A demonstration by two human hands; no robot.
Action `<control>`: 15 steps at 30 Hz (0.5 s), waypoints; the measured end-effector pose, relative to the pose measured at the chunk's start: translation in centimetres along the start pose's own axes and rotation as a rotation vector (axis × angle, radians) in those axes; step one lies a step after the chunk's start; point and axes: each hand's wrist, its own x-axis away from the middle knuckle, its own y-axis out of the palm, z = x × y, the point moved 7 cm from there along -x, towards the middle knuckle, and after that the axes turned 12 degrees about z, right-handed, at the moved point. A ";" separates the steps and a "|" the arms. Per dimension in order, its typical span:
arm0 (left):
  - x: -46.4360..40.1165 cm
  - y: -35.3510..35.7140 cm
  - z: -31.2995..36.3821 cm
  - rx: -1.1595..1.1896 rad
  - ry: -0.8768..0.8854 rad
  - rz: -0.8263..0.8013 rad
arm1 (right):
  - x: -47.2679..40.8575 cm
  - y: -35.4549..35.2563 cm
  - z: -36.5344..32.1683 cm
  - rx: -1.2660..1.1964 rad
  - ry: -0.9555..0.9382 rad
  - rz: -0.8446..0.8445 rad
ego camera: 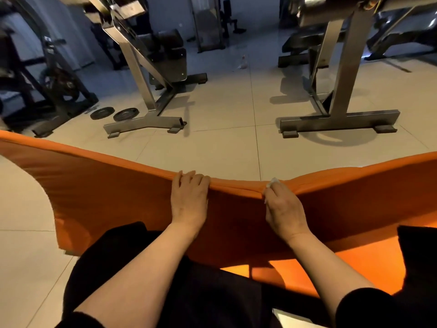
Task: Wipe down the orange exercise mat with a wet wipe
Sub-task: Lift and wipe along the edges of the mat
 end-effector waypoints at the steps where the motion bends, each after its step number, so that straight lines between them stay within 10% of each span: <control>1: -0.2 0.1 -0.7 -0.011 0.004 -0.011 | -0.1 0.0 0.0 -0.008 0.011 -0.002; 7: 0.4 -0.7 -0.6 0.115 -0.025 0.048 | 0.3 -0.2 -0.5 -0.218 0.238 -0.051; 15: 1.8 -1.2 1.9 0.212 -0.077 0.044 | 0.0 2.3 -6.5 -0.375 0.083 -0.129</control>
